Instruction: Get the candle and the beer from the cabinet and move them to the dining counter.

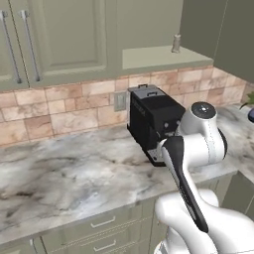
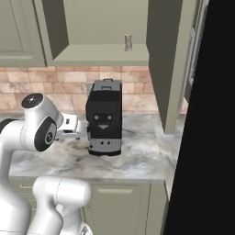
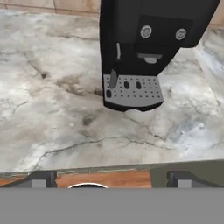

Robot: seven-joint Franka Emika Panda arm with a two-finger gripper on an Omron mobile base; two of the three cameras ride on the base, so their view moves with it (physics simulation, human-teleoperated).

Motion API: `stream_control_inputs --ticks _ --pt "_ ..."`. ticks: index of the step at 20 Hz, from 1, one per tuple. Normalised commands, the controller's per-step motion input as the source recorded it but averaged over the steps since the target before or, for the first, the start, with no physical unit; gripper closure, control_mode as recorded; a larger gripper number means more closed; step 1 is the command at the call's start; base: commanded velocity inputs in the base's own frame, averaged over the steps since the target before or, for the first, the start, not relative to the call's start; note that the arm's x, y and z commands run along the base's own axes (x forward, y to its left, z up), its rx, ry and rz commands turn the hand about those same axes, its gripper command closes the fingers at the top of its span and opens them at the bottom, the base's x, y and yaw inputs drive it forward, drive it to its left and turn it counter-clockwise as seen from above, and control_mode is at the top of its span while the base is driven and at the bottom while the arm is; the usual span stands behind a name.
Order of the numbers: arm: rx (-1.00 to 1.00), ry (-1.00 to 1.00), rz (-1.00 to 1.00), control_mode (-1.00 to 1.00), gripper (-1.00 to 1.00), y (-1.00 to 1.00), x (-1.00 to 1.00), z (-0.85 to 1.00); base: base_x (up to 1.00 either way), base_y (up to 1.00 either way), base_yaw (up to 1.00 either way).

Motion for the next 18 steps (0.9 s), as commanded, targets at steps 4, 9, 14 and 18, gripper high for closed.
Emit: stream_control_inputs --ticks 4,9,14,18 --pt "0.00 0.00 0.00 1.00 -1.00 0.00 0.00 0.00 0.33 -0.18 0.04" --pt "0.00 0.00 0.00 1.00 -1.00 0.00 0.00 0.00 0.10 -0.01 0.00" --pt "0.00 0.00 0.00 1.00 -1.00 0.00 0.00 0.00 0.00 0.00 0.00" --pt "0.00 0.00 0.00 1.00 -1.00 0.00 0.00 0.00 0.00 0.00 0.00"
